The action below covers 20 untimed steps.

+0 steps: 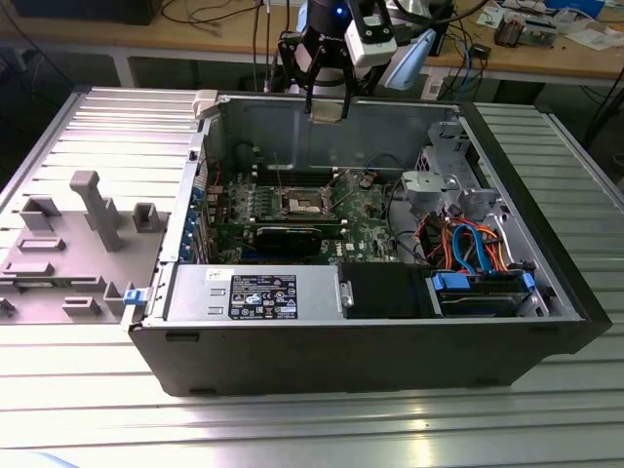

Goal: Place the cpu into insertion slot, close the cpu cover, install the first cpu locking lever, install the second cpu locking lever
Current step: 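Place the cpu into insertion slot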

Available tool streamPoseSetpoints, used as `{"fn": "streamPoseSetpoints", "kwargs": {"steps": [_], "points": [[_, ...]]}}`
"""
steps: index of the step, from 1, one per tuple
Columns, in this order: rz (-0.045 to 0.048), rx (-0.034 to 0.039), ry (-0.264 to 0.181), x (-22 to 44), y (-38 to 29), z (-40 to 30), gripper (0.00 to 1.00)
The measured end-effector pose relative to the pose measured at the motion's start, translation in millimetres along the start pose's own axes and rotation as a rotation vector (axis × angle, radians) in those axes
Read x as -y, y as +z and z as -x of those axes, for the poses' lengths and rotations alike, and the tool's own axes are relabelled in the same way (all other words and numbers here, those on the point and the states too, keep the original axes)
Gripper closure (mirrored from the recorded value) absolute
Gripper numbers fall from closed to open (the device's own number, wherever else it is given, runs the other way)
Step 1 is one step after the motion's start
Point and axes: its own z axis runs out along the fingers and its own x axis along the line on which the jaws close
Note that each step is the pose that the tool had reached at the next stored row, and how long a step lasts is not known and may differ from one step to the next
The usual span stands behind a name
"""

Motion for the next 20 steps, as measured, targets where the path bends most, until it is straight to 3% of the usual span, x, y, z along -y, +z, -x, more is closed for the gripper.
{"fn": "streamPoseSetpoints", "kwargs": {"steps": [14, 20], "points": [[0.0003, 0.0012, 0.014, 0.0, 0.0, 0.0, 0.46], [0.001, 0.0062, 0.069, 0.1, 0.2, 0.0, 0.46]]}}
